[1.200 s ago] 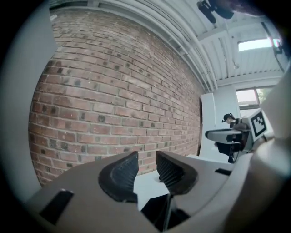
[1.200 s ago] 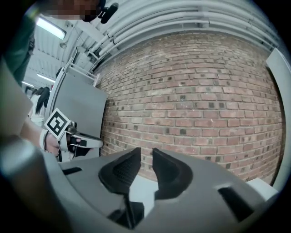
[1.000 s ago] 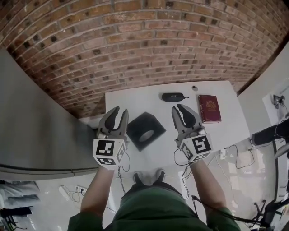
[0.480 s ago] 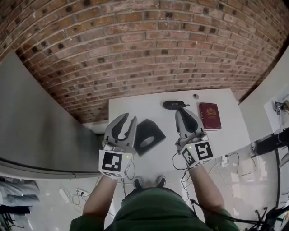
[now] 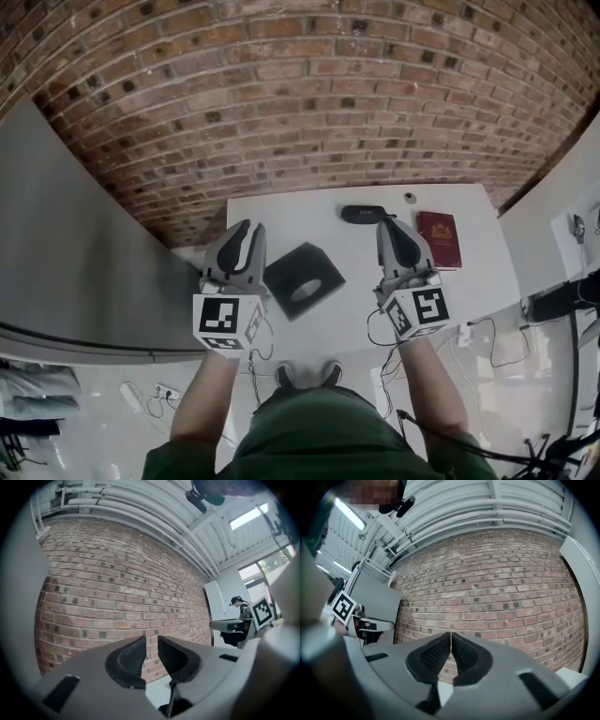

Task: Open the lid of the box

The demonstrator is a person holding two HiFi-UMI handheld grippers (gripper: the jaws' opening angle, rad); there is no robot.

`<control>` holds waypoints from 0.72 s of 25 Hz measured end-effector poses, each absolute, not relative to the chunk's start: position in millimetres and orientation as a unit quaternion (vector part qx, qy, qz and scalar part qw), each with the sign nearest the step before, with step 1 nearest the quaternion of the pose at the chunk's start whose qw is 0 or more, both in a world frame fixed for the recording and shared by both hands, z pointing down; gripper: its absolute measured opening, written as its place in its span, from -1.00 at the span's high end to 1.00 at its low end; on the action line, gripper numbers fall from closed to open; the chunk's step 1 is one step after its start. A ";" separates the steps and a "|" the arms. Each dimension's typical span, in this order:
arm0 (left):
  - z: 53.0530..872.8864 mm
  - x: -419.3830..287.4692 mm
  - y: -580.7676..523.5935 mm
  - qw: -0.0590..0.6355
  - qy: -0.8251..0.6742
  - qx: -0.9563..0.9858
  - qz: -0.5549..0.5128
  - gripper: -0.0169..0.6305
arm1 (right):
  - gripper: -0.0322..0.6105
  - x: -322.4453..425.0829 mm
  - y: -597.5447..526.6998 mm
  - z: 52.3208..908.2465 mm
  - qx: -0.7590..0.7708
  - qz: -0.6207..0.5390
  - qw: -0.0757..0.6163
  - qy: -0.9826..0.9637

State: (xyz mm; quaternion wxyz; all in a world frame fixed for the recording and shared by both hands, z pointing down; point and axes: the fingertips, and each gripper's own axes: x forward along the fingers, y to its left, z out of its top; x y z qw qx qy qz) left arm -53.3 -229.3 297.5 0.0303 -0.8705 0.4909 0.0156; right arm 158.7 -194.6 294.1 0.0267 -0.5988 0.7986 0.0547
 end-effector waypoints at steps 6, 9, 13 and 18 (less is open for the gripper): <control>295.7 -59.6 -232.4 0.029 0.499 -0.866 0.021 0.73 | 0.88 159.8 -198.3 297.7 -0.596 0.050 0.022 0.801; 295.2 -60.8 -231.8 0.028 0.500 -0.865 0.023 0.74 | 0.89 158.1 -198.3 298.5 -0.594 0.049 0.021 0.803; 295.8 -62.7 -230.5 0.026 0.501 -0.865 0.025 0.75 | 0.89 155.8 -197.8 298.8 -0.592 0.052 0.017 0.804; 300.0 -63.6 -229.5 0.021 0.501 -0.865 0.024 0.75 | 0.89 153.1 -196.5 301.5 -0.592 0.060 0.009 0.803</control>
